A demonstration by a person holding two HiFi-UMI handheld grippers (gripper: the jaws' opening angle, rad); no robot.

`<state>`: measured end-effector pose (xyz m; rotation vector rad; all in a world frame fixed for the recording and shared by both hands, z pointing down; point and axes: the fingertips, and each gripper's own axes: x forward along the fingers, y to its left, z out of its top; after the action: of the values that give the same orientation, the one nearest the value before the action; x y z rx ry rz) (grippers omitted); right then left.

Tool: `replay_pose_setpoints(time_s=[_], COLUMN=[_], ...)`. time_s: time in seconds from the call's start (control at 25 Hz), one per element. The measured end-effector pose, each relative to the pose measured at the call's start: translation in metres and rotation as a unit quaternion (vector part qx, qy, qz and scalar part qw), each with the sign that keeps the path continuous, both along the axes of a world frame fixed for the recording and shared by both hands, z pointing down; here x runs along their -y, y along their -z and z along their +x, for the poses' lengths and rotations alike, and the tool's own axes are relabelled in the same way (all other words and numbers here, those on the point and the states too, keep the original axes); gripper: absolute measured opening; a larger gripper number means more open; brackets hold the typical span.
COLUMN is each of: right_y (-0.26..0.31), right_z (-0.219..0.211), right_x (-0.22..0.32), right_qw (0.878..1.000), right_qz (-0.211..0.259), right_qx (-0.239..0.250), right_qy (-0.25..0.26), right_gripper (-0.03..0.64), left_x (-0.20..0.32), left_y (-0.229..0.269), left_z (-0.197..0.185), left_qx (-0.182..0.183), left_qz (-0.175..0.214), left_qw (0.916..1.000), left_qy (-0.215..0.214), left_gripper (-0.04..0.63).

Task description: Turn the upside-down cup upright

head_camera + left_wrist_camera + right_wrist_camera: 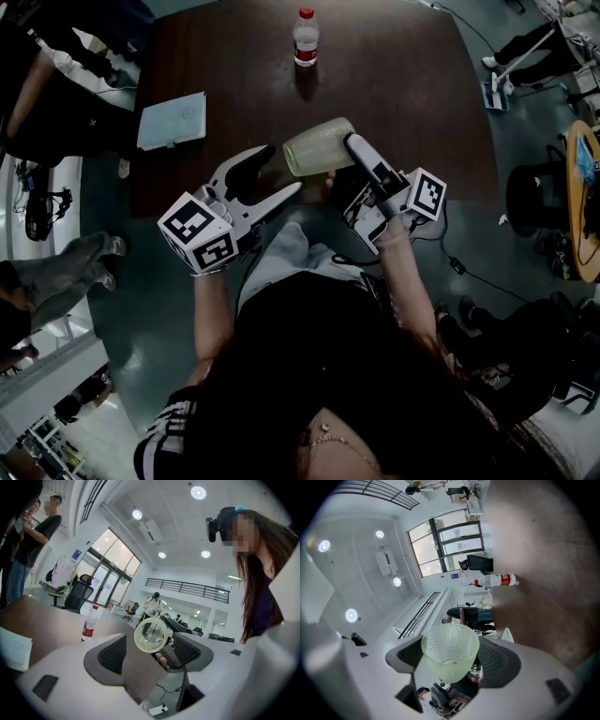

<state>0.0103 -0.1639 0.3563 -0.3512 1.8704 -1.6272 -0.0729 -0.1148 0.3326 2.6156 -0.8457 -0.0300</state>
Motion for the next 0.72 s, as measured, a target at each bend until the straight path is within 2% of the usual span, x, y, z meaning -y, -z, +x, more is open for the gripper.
replay_pose_setpoints(time_s=[0.32, 0.72], right_y=[0.003, 0.004], right_z=[-0.004, -0.008], right_x=[-0.002, -0.004], right_qw=[1.000, 0.999], right_qz=[0.003, 0.003], right_qx=[0.005, 0.013], right_qy=[0.018, 0.030], right_gripper=[0.360, 0.360], left_x=[0.004, 0.004], left_y=[0.007, 0.003], left_z=[0.013, 0.019], left_qx=[-0.011, 0.009], left_qz=[0.004, 0.016], left_qw=[0.9999, 0.9997], left_qy=[-0.011, -0.015], left_gripper=[0.321, 0.321])
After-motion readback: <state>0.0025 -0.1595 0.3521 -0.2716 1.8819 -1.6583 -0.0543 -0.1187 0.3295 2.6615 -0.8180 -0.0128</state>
